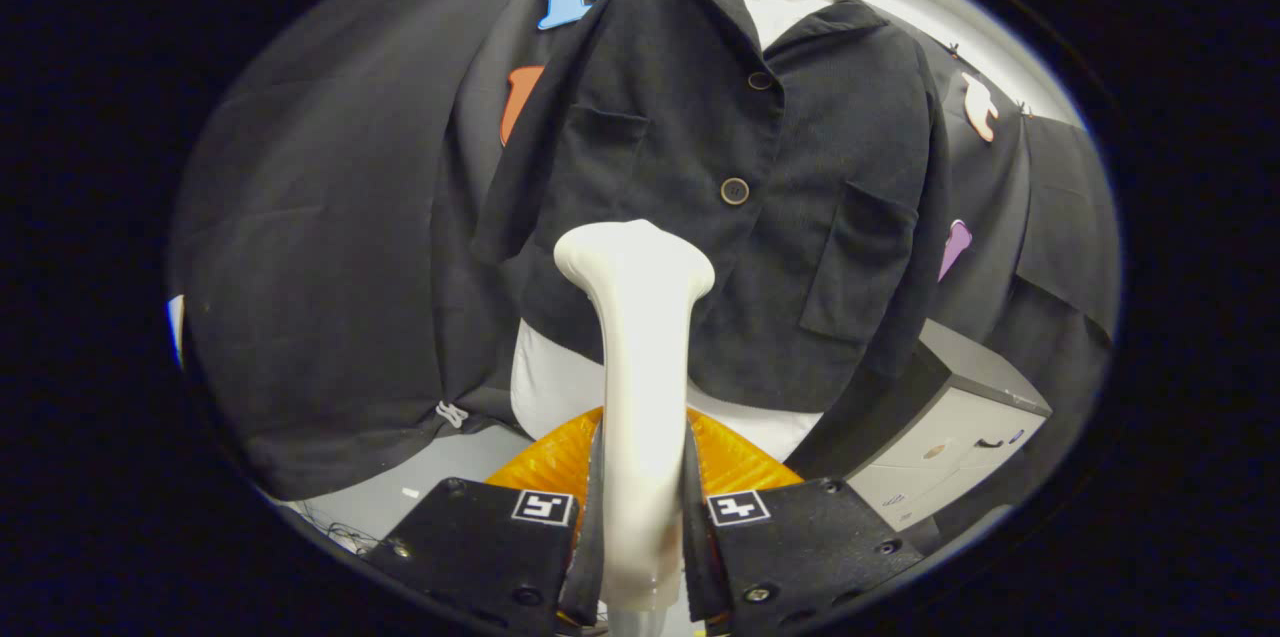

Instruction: Iron the clothes twice with a garment steamer, once on the left side and once on the right side.

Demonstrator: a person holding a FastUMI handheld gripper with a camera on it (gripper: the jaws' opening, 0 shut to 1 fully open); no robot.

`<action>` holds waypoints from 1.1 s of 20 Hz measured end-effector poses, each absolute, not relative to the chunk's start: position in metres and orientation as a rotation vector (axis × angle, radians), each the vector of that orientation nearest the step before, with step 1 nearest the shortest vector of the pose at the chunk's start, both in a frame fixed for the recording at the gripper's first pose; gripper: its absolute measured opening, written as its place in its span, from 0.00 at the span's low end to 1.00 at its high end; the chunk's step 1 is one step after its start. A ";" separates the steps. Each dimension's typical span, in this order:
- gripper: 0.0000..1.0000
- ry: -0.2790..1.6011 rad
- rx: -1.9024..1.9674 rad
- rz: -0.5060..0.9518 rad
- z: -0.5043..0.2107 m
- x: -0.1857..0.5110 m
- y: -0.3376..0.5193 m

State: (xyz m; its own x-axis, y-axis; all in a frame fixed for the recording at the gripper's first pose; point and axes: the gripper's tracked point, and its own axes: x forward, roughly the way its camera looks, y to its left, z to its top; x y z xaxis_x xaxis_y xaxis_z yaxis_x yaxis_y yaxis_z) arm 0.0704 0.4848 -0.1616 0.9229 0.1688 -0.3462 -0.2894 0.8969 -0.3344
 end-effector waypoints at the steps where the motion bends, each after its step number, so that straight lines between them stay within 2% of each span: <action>1: 0.35 0.326 -0.396 0.243 -0.166 0.069 0.483; 15: 0.36 0.440 -0.458 0.278 -0.220 0.040 0.450; 22: 0.35 0.374 -0.430 0.264 -0.188 0.033 0.422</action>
State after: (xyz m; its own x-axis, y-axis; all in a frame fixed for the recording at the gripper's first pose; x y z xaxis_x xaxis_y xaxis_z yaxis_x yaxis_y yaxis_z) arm 0.0326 0.4225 -0.1880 0.8985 0.1694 -0.4050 -0.3252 0.8766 -0.3548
